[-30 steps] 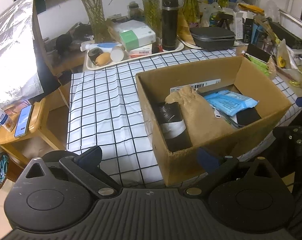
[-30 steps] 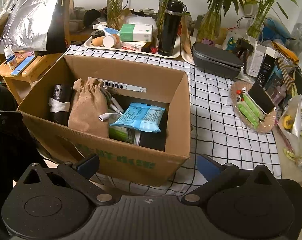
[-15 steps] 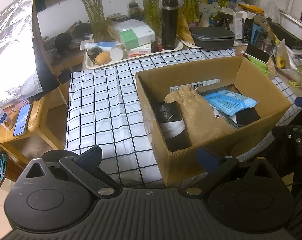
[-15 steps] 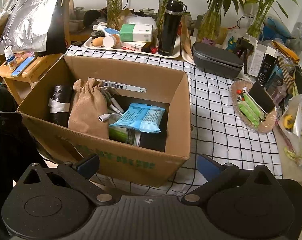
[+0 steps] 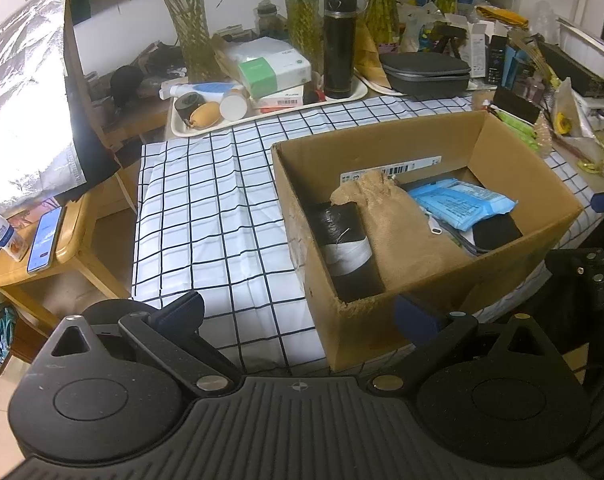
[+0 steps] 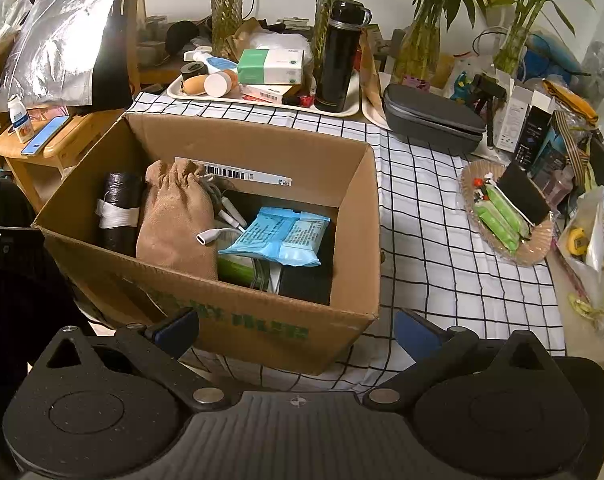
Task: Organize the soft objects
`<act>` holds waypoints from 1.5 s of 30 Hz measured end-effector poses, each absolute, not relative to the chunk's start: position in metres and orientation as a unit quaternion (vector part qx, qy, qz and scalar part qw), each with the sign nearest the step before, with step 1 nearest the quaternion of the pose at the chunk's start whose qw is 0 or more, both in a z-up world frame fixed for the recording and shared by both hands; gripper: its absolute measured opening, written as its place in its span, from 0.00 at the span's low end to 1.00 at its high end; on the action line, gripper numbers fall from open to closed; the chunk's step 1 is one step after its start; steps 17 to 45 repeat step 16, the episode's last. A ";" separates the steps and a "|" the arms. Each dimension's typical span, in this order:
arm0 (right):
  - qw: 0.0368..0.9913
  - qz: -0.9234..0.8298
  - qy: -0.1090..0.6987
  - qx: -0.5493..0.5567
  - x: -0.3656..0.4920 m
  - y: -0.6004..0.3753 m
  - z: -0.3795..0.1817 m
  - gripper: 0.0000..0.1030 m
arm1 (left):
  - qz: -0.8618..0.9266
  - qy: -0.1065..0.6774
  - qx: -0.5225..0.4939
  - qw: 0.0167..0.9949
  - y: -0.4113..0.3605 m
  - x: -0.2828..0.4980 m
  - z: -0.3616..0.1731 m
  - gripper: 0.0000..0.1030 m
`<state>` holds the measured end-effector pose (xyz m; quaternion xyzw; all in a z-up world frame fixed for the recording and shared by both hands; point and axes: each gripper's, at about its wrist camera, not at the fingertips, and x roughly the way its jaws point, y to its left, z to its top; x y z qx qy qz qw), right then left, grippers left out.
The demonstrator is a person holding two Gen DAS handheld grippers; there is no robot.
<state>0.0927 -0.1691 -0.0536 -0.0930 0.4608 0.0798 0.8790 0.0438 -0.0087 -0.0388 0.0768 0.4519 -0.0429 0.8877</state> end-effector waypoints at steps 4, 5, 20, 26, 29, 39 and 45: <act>0.879 0.079 0.461 -0.092 0.093 -0.169 -0.054 1.00 | -0.043 0.452 0.077 0.888 -0.008 0.044 -0.039 1.00; 0.879 0.080 0.461 -0.093 0.093 -0.169 -0.054 1.00 | -0.043 0.452 0.077 0.888 -0.009 0.044 -0.039 1.00; 0.880 0.079 0.460 -0.091 0.093 -0.168 -0.054 1.00 | -0.042 0.452 0.067 0.889 -0.007 0.043 -0.039 1.00; 0.880 0.079 0.460 -0.091 0.093 -0.168 -0.054 1.00 | -0.042 0.452 0.067 0.889 -0.007 0.043 -0.039 1.00; 0.880 0.079 0.460 -0.091 0.093 -0.168 -0.054 1.00 | -0.042 0.452 0.067 0.889 -0.007 0.043 -0.039 1.00; 0.880 0.079 0.460 -0.091 0.093 -0.168 -0.054 1.00 | -0.042 0.452 0.067 0.889 -0.007 0.043 -0.039 1.00; 0.880 0.079 0.460 -0.091 0.093 -0.168 -0.054 1.00 | -0.042 0.452 0.067 0.889 -0.007 0.043 -0.039 1.00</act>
